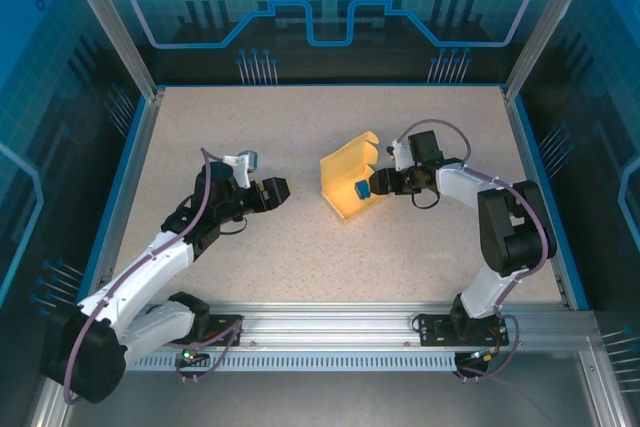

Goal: Fold the paper box

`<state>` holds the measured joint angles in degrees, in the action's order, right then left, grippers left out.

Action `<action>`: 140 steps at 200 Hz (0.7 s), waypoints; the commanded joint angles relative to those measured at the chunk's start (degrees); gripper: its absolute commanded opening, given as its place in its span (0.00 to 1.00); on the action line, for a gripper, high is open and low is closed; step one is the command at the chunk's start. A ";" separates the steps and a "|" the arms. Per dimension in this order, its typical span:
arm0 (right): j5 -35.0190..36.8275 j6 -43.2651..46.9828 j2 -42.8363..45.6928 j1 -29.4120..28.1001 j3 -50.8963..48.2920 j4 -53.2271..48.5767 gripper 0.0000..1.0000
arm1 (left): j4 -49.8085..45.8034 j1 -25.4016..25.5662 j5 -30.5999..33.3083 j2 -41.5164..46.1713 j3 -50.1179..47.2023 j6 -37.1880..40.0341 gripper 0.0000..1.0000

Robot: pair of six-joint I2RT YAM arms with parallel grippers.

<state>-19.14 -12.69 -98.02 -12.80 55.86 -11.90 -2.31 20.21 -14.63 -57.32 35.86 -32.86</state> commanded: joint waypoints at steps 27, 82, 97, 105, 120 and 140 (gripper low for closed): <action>-3.96 -3.05 4.26 -2.16 -4.68 2.97 0.66 | -0.33 0.09 2.76 -0.02 -0.70 2.85 0.67; -3.56 -6.50 7.76 -7.65 -9.32 5.38 0.66 | 1.93 2.10 4.22 -2.97 -0.48 6.37 0.67; -0.52 -5.48 9.33 -7.22 -9.60 4.36 0.67 | 2.63 4.05 6.49 -4.28 -0.05 8.87 0.68; 1.08 -4.74 10.42 -6.62 -9.50 3.64 0.67 | 2.98 5.09 8.10 -5.29 0.32 10.31 0.68; 3.90 -2.71 12.43 -5.54 -8.65 1.77 0.67 | 3.51 6.51 11.06 -7.25 1.34 12.82 0.68; 8.32 1.07 14.55 -5.37 -6.45 -0.02 0.68 | 5.24 7.14 12.67 -10.72 3.15 15.36 0.68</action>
<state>-16.82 -16.19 -86.63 -18.92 46.96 -9.43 -0.27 26.59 -6.42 -64.88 35.92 -23.35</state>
